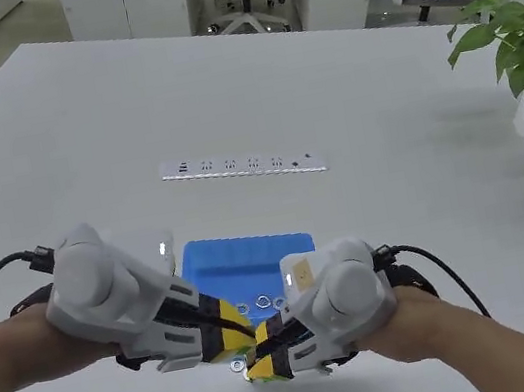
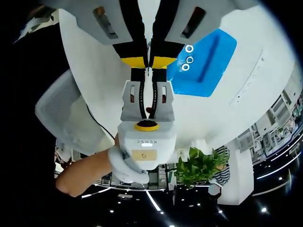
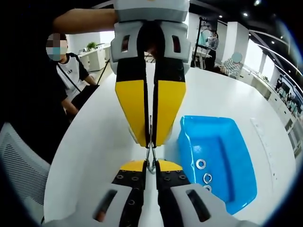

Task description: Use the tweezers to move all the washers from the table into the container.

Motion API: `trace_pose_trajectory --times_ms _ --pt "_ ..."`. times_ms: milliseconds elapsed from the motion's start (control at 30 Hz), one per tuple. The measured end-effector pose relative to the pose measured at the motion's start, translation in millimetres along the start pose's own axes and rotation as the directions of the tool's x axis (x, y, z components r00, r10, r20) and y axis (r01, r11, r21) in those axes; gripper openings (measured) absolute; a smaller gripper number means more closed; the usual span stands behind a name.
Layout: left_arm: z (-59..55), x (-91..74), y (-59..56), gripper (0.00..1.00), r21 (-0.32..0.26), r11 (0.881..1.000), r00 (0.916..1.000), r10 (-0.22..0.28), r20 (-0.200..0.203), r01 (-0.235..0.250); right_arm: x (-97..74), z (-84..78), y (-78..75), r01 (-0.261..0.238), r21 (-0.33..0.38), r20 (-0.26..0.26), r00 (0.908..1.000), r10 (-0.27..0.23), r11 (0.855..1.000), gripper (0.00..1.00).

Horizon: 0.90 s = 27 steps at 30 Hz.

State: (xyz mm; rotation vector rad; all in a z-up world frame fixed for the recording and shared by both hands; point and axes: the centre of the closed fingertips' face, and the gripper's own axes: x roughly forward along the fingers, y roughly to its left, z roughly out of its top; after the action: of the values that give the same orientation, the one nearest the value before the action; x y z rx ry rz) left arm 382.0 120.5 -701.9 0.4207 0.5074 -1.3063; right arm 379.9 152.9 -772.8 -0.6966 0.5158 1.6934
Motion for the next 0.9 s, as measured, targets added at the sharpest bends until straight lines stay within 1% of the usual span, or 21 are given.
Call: trace_pose_trajectory --times_ms 433,667,733,900 --pt "0.6 0.0 -1.0 0.06 0.000 1.000 1.0000 0.003 -0.004 -0.003 -0.8 0.0 0.9 0.001 0.006 0.001 1.0000 -0.001 1.000 0.09" --pt "3.3 -2.1 -0.2 0.06 -0.010 1.000 0.9999 0.009 0.009 -0.009 -4.2 2.8 0.7 0.006 0.007 0.006 1.0000 -0.006 1.000 0.09" --pt "3.6 -2.7 0.2 0.08 -0.009 1.000 0.9999 0.014 0.009 -0.014 -6.5 5.4 0.5 0.007 0.009 0.012 0.9999 -0.007 1.000 0.09" --pt "5.2 -5.6 0.5 0.12 -0.014 1.000 0.9996 0.022 0.017 -0.022 -11.8 9.6 0.1 0.013 -0.003 0.008 0.9999 -0.013 1.000 0.09"
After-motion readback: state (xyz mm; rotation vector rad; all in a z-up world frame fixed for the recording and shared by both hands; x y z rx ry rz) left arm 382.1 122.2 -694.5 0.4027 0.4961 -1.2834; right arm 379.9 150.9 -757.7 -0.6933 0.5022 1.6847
